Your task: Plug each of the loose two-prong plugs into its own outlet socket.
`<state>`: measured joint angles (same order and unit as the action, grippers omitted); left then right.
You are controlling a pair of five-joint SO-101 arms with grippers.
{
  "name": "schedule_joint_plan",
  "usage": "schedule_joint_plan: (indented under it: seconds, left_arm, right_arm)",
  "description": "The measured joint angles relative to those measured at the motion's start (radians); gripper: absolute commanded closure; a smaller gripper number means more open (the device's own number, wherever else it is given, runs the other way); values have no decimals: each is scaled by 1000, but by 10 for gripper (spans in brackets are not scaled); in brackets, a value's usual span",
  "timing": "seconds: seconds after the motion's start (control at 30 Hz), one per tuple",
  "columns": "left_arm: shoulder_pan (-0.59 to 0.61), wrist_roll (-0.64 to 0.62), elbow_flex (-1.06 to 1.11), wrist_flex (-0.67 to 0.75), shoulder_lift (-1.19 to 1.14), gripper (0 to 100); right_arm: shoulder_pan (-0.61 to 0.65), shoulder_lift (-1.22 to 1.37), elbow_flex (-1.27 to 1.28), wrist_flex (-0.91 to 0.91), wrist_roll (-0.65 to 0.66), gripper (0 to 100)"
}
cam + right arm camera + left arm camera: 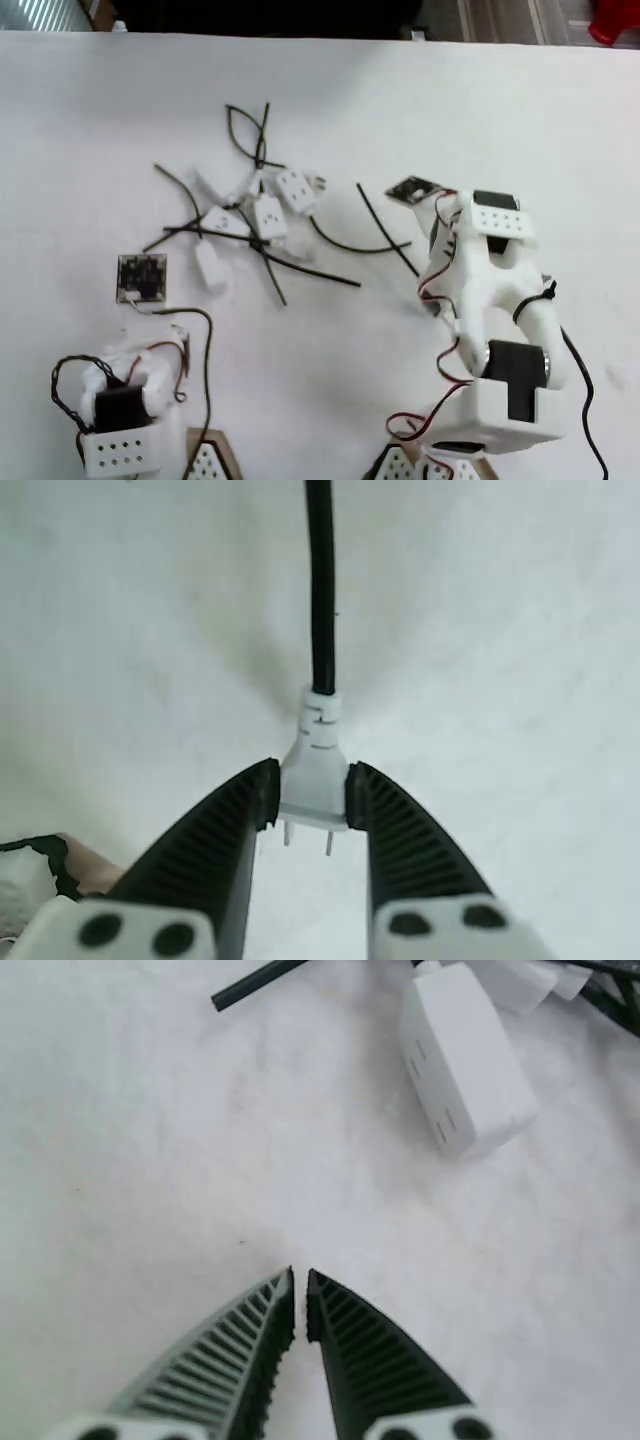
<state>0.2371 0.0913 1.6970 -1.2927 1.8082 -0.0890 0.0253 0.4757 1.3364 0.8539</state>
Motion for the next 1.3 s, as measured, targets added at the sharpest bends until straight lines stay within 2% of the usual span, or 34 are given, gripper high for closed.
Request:
schedule_joint_plan:
  seconds: [0.27,0.77,1.0,1.3]
  left_arm:
    - [0,0,0,0,0,954]
    - [0,0,0,0,0,954]
    - [0,0,0,0,0,954]
    - [0,0,0,0,0,954]
  right_arm:
    - [-43,0,-6,-17,0,858]
    - [-144,-9,-63,-34,-25,854]
    - [-150,169,-169,-34,-25,854]
    - [-150,235,-241,114,-23,856]
